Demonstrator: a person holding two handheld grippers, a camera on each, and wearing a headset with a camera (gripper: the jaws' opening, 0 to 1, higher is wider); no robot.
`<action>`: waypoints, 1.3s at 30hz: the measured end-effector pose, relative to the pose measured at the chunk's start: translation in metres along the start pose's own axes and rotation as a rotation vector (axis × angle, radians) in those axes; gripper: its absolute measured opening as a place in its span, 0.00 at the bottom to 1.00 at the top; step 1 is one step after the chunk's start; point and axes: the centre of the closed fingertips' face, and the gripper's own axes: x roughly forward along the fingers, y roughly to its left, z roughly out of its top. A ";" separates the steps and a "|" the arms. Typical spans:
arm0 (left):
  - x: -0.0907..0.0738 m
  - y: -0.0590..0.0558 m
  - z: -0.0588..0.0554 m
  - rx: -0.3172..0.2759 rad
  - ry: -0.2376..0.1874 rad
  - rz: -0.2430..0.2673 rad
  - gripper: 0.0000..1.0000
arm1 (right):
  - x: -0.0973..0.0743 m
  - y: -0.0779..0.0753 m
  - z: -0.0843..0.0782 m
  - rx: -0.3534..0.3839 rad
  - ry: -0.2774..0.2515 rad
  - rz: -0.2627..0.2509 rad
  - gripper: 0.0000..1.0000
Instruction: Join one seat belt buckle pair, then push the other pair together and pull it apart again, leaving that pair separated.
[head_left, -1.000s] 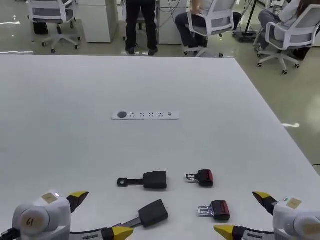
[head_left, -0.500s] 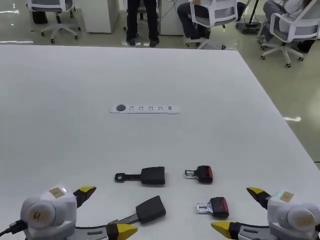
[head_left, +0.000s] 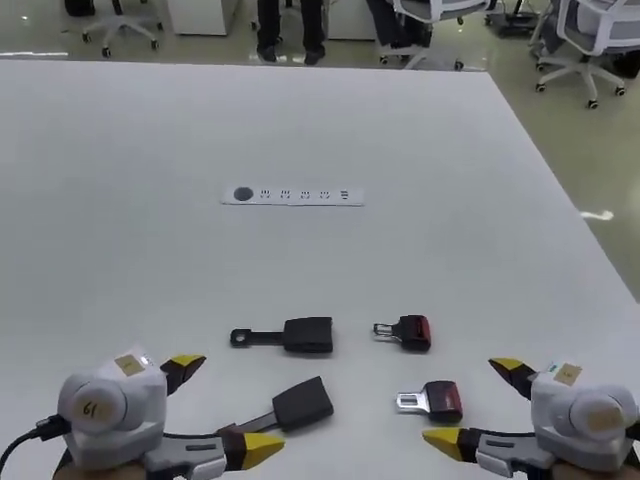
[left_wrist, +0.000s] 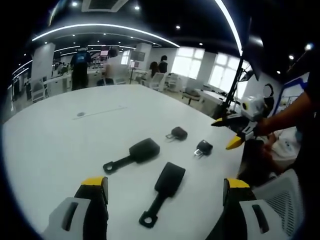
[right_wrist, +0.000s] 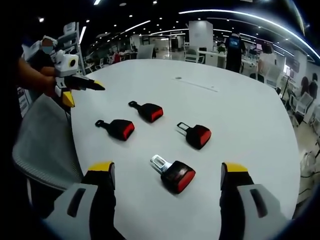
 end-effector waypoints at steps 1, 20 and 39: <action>0.001 0.000 -0.001 0.000 0.002 -0.003 0.97 | 0.000 0.000 0.001 -0.003 0.002 0.004 0.86; 0.034 -0.005 -0.011 0.031 0.074 -0.062 0.94 | 0.021 0.002 -0.015 -0.086 0.113 0.140 0.83; 0.071 -0.010 -0.027 0.079 0.152 -0.151 0.86 | 0.043 -0.006 -0.030 -0.155 0.182 0.262 0.78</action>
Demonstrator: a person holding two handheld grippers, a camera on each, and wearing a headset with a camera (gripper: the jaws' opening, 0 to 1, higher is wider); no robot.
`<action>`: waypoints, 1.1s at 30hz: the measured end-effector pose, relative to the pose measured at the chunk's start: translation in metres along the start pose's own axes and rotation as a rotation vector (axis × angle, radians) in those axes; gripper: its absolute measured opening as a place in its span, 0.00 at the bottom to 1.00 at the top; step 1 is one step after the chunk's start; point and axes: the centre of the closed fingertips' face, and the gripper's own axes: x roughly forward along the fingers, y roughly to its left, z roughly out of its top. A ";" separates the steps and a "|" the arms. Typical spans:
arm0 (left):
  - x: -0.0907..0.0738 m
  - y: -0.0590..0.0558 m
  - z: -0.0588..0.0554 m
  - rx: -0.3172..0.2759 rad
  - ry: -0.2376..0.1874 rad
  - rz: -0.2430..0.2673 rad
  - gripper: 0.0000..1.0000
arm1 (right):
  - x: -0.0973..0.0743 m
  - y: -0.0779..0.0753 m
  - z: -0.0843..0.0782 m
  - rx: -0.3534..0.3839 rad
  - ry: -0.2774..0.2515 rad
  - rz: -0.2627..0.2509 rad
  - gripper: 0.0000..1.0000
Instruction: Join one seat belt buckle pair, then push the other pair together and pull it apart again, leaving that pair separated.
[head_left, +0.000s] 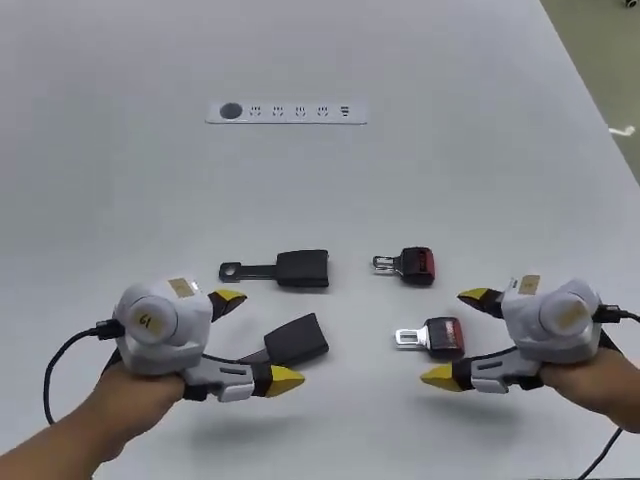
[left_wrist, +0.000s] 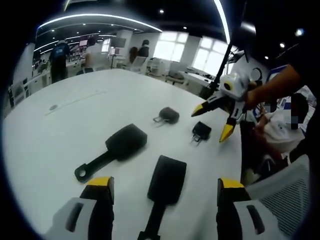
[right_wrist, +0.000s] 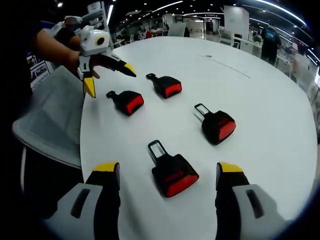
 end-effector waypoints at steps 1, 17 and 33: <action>0.002 0.001 -0.002 0.001 0.006 -0.005 0.85 | 0.001 -0.001 -0.001 -0.004 0.002 0.007 0.78; 0.023 -0.001 -0.016 0.018 0.066 -0.047 0.75 | 0.004 0.003 -0.009 -0.022 0.040 0.100 0.71; 0.032 -0.005 -0.021 0.138 0.096 -0.063 0.57 | 0.004 -0.001 -0.023 -0.110 0.109 0.161 0.60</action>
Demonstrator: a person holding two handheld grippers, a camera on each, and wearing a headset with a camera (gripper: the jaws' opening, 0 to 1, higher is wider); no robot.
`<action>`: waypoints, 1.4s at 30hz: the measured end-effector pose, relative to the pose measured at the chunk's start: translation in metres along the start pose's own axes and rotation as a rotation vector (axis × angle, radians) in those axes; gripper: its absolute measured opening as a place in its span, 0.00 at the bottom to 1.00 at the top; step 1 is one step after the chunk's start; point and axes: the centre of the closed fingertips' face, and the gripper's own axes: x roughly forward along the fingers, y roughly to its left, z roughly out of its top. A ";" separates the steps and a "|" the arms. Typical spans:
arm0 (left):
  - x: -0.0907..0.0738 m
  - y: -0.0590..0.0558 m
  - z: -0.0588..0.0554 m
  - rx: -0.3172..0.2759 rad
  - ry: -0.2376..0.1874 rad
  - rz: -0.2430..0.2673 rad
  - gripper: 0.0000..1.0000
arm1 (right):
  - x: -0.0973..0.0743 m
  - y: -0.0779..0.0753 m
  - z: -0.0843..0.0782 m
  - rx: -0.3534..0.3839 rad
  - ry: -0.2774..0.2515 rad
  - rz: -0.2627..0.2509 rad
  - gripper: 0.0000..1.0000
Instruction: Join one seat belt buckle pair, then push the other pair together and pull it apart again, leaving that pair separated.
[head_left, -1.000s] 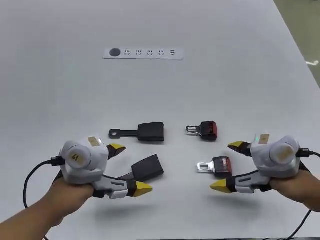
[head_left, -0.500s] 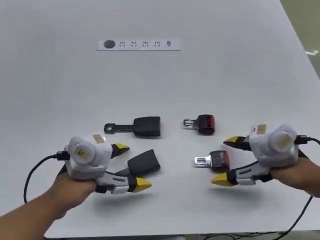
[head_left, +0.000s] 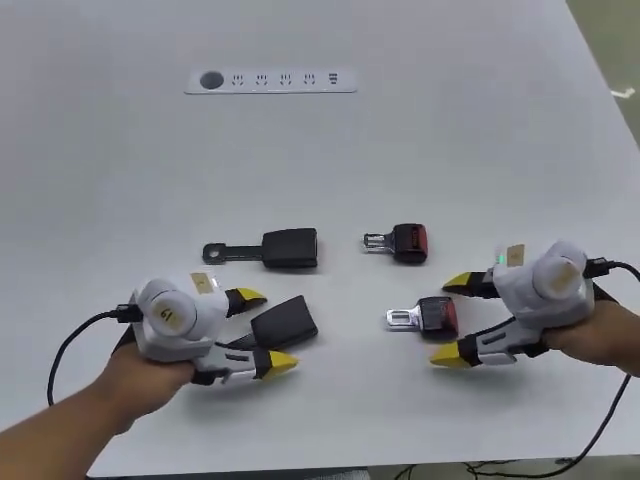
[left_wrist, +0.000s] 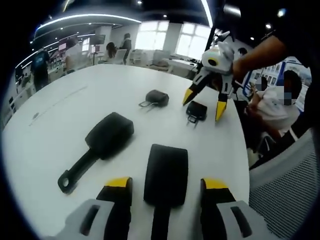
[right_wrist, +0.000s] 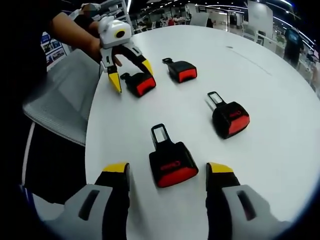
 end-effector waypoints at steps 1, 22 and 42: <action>0.000 0.000 0.000 0.007 0.002 0.000 0.55 | 0.000 0.000 0.000 -0.003 0.003 0.001 0.59; -0.003 -0.008 -0.008 0.220 0.085 -0.136 0.33 | 0.002 -0.003 -0.005 -0.132 0.075 -0.018 0.34; -0.005 -0.002 -0.013 0.329 0.169 -0.244 0.33 | 0.001 -0.001 -0.003 -0.165 0.019 0.004 0.33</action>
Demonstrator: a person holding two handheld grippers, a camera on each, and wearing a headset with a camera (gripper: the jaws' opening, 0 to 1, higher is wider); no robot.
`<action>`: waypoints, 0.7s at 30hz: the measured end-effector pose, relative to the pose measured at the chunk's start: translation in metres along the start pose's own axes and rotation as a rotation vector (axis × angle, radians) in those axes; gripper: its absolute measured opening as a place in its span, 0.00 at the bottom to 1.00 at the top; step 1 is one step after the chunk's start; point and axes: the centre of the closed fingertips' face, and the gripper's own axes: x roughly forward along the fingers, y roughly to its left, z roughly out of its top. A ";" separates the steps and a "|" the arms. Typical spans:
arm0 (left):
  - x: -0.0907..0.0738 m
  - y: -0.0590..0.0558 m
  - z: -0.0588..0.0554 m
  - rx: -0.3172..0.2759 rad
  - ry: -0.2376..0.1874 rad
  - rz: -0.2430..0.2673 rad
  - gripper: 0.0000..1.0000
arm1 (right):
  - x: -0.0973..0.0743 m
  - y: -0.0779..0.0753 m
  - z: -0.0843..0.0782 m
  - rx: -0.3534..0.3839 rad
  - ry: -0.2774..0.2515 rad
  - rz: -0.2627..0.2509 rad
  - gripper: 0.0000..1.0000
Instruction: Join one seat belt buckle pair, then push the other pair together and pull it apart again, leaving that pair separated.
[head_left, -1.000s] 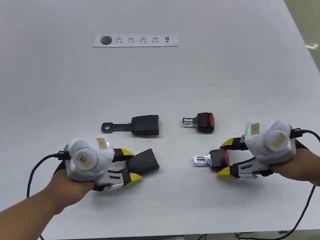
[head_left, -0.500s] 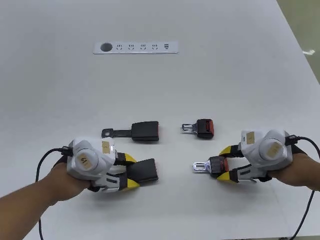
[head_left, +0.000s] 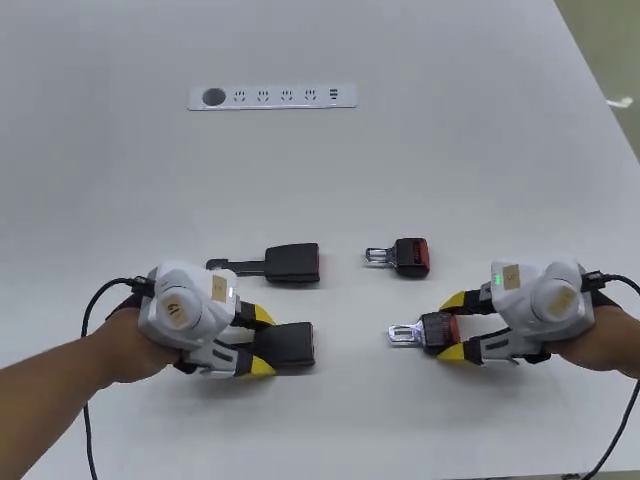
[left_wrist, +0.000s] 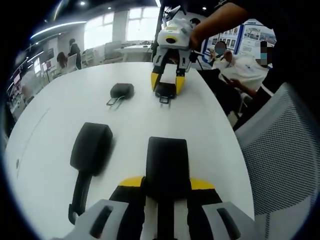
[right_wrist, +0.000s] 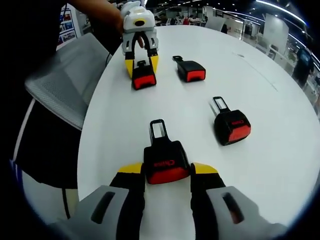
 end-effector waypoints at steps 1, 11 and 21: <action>0.000 0.000 0.000 -0.005 0.000 0.002 0.33 | 0.000 0.001 0.002 0.001 -0.004 0.000 0.33; -0.001 0.001 0.000 -0.013 0.001 -0.001 0.33 | -0.001 0.003 0.006 0.006 -0.035 0.004 0.33; -0.002 0.001 0.001 -0.021 0.011 0.001 0.33 | 0.005 0.006 0.012 0.025 -0.081 -0.001 0.34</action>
